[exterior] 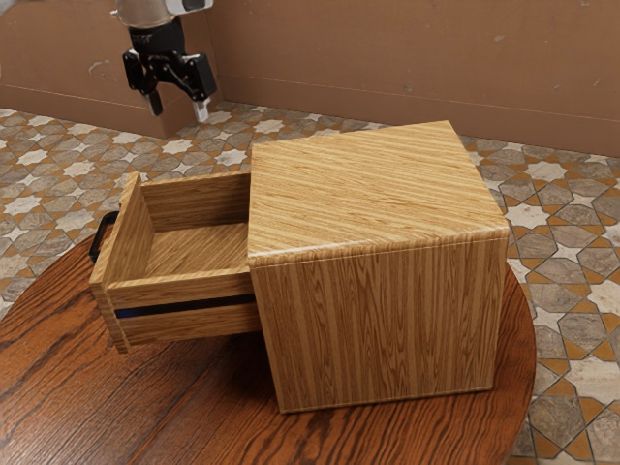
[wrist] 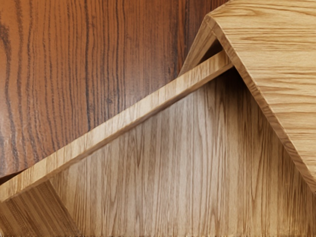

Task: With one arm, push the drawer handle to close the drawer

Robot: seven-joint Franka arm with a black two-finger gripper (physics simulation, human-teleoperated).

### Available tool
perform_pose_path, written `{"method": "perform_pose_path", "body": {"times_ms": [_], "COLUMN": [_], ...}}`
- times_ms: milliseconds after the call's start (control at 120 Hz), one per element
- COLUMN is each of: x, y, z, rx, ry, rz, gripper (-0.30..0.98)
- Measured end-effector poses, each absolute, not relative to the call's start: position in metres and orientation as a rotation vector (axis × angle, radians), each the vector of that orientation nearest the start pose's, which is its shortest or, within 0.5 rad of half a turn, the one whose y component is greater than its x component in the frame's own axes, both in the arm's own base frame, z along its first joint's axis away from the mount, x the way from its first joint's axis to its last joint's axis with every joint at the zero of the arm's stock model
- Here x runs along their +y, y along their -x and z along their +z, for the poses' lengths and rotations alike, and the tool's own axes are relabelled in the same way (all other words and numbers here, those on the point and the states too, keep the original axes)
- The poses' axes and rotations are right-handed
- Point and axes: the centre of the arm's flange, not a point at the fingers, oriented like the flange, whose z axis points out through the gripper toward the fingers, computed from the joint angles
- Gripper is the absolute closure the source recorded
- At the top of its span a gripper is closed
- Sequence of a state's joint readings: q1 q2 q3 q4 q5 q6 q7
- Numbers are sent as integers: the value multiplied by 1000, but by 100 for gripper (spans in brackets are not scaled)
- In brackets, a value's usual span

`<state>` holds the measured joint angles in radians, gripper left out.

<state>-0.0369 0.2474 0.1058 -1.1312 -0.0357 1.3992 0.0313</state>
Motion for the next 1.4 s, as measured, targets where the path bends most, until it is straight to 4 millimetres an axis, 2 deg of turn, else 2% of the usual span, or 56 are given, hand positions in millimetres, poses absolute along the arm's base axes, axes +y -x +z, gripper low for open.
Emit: {"method": "perform_pose_path", "body": {"times_ms": [225, 267, 300, 325, 358, 392, 500, 667, 708, 742, 800, 850, 933, 1008, 1083, 1200, 1258, 1333, 1400], "x": [27, 28, 25, 21, 16, 12, 8, 21, 23, 24, 17, 11, 7, 26, 53, 96, 104, 111, 125], "y": [-605, -591, -568, -552, -537, -527, -514, -508, -493, -476, -448, -443, -446, -458, -470, -474, -468, -464, -462], "z": [670, 705, 744, 765, 782, 791, 797, 792, 791, 788, 765, 737, 705, 677, 646, 618, 608, 593, 582], "rx": [-26, -25, -13, 2, 24, 42, 65, 92, 121, 140, 199, 295, 465, 548, 632, 774, 870, 993, 1066], "ry": [3154, 3154, 3152, 3152, 3152, 3154, 3154, 3150, 3153, 3147, 3123, 3101, 3067, 3055, 3046, 3028, 3004, 2963, 2935], "rz": [-13, -104, -202, -249, -276, -280, -245, -174, -147, -117, -43, 7, 44, 87, 117, 89, 65, 48, 36], "gripper": [0, 0, 0, 0, 0, 0, 0, 0, 0, 0, 0, 0, 0, 0, 0, 3, 11, 27, 39]}}
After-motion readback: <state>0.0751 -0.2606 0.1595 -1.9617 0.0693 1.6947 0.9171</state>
